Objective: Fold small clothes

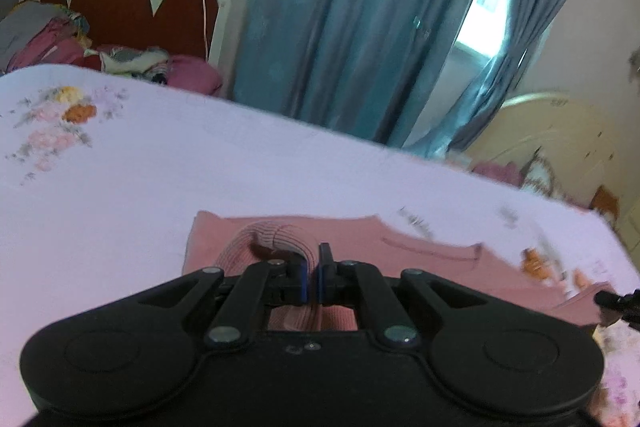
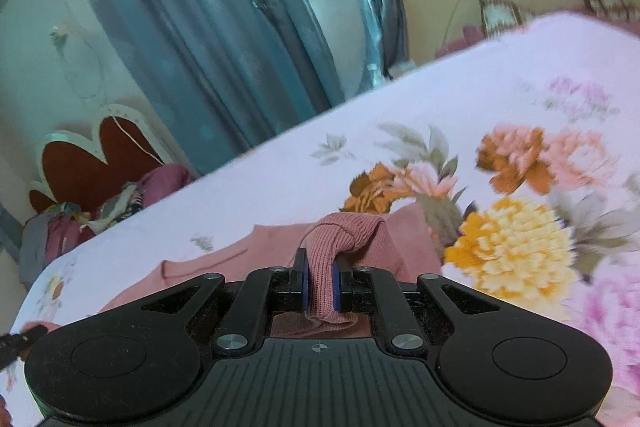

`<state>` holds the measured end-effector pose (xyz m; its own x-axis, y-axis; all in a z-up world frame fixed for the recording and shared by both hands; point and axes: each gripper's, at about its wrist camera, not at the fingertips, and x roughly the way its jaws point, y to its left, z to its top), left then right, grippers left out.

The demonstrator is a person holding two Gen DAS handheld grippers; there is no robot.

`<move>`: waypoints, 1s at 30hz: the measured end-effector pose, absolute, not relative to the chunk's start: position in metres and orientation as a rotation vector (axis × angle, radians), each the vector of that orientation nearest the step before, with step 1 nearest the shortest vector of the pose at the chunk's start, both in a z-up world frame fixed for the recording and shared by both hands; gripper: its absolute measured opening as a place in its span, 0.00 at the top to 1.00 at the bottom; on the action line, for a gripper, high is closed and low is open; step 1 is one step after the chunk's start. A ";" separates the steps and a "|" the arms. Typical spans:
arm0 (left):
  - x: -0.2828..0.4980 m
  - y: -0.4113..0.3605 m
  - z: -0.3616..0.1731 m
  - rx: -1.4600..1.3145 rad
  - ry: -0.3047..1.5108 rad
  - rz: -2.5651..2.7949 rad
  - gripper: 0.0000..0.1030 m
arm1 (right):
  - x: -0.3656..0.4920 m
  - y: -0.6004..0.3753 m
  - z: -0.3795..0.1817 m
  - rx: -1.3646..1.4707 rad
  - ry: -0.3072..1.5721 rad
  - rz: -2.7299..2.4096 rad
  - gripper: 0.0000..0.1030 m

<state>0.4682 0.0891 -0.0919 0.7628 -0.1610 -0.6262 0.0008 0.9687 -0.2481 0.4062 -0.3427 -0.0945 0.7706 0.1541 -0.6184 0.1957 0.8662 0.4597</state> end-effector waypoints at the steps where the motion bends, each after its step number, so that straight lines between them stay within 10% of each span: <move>1: 0.475 0.088 -0.098 -0.230 0.711 -0.078 0.95 | 0.413 -0.343 -0.100 0.535 0.710 -0.032 0.90; 6: 0.499 0.088 -0.119 -0.189 0.765 -0.022 0.84 | 0.434 -0.358 -0.119 0.612 0.742 -0.093 0.83; 10: 0.502 0.102 -0.115 -0.195 0.746 -0.017 0.68 | 0.436 -0.366 -0.113 0.543 0.687 -0.130 0.36; 16: 0.499 0.114 -0.105 -0.139 0.707 -0.060 0.46 | 0.442 -0.364 -0.119 0.389 0.707 -0.021 0.36; 30: 0.546 0.089 -0.157 -0.019 0.880 -0.133 0.56 | 0.471 -0.348 -0.160 0.241 0.807 0.123 0.42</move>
<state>0.5463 0.0886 -0.1572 0.6295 -0.1242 -0.7670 0.1087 0.9915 -0.0713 0.4708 -0.3483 -0.1600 0.6865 0.2001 -0.6991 -0.0170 0.9655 0.2597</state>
